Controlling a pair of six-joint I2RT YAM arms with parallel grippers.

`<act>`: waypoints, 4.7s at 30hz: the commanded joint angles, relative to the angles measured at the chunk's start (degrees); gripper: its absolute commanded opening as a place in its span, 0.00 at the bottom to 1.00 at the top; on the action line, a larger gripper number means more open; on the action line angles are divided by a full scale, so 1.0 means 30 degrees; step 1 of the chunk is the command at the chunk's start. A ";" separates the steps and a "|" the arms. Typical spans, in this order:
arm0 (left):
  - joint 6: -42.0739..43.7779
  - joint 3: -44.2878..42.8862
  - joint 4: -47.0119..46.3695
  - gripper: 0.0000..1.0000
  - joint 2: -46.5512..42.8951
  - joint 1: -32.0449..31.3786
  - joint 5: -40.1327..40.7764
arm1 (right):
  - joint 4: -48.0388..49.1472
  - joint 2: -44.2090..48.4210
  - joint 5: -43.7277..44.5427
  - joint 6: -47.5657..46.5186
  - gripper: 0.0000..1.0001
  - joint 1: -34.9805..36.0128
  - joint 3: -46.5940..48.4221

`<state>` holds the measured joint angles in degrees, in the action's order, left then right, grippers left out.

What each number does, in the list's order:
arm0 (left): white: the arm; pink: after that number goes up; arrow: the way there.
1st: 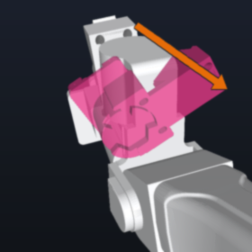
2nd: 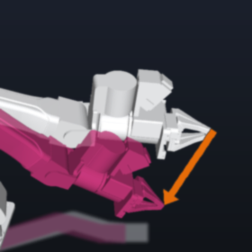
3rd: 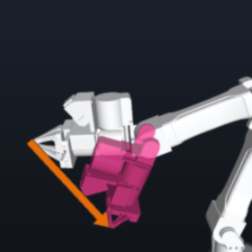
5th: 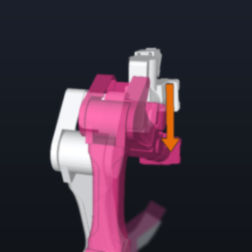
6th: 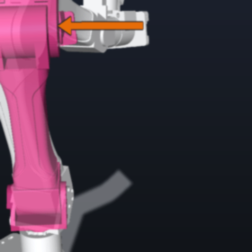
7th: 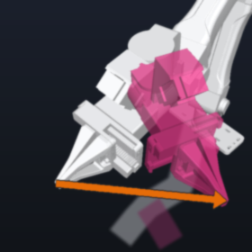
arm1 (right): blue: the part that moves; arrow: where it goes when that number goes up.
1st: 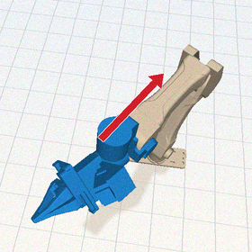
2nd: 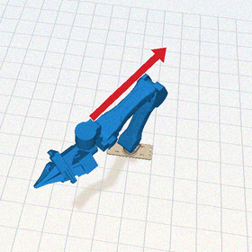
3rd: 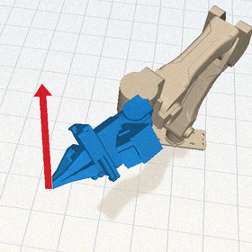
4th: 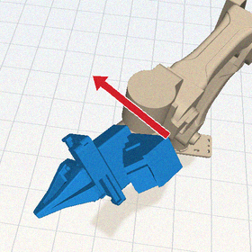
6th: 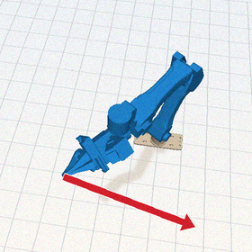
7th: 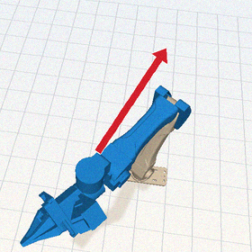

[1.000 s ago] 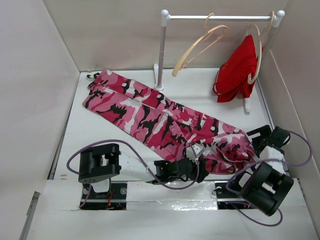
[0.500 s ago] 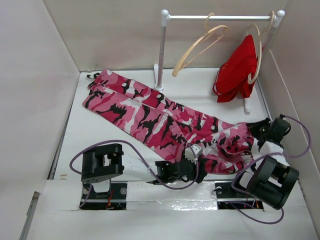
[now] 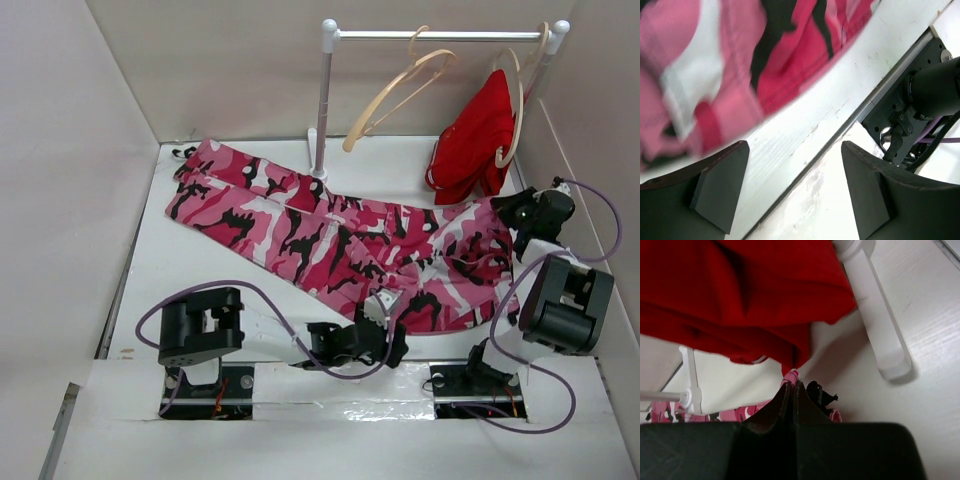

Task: Place the trousers on the hanger
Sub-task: Flatten out the trousers at the center of the board.

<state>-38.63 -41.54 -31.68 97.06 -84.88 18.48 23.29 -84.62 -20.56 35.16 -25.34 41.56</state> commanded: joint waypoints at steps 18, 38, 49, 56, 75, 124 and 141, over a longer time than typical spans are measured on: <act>-0.4465 0.3592 0.4641 0.82 -1.1489 1.1936 0.3540 | -0.2575 0.8128 0.7731 0.3984 1.00 0.3784 -0.1778; -0.6229 -0.0768 0.9591 0.82 -0.4381 2.8583 0.0814 | -0.4971 -0.3337 1.1185 -0.3895 0.70 2.5994 0.4762; -0.2187 -0.6917 1.3049 0.68 0.1743 3.0725 -0.0442 | -0.9050 -1.0433 1.2155 -0.4922 0.66 2.7198 1.1191; -0.1070 -0.8276 1.4987 0.00 0.3802 3.2539 -0.0912 | -0.8559 -1.1521 1.2624 -0.4922 0.17 2.8077 1.0818; -0.4174 -0.1504 1.8294 0.34 -0.8853 3.5618 0.3862 | -0.9022 -0.7450 0.8554 -0.7675 0.16 3.1387 0.8149; -0.0366 -1.1673 1.6098 0.00 0.5999 3.3653 0.0488 | -0.8284 1.3056 0.8405 -0.5069 0.21 2.5733 -0.2574; -0.1596 -0.7774 1.5658 0.00 0.1839 3.3802 0.2661 | -0.9782 1.3704 1.0309 -0.4454 0.24 2.1756 -0.2721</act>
<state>-42.35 -65.98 12.73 106.17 15.62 23.05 -5.26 -44.51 7.29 20.73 44.97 33.10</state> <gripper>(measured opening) 0.007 0.238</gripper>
